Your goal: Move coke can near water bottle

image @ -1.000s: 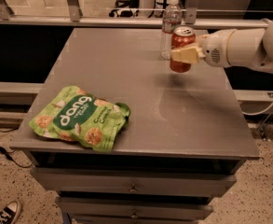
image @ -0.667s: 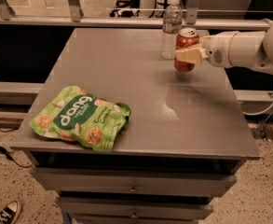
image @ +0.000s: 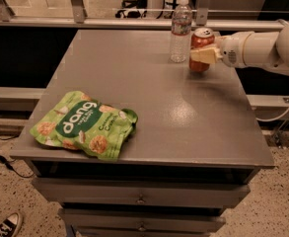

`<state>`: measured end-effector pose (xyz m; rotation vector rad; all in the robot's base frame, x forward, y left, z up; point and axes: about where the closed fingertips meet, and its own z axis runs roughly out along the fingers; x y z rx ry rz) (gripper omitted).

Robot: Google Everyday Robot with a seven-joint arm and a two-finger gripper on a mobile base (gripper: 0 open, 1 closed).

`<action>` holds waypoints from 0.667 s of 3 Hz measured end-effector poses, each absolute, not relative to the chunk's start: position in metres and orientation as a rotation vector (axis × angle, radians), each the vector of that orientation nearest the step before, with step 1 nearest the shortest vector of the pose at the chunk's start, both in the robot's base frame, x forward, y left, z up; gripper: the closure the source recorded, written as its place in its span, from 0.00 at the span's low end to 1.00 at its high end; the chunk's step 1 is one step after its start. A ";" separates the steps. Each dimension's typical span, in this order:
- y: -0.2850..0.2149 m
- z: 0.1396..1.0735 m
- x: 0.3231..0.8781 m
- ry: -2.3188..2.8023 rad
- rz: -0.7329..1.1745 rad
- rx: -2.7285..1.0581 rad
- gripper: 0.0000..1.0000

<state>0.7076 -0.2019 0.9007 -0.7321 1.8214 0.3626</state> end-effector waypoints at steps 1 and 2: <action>-0.209 0.901 0.722 1.810 0.342 -0.727 1.00; -0.216 0.899 0.740 1.801 0.325 -0.733 0.98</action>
Offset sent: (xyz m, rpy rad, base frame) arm 0.0442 -0.0246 0.0017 -0.0183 -0.0467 -0.0314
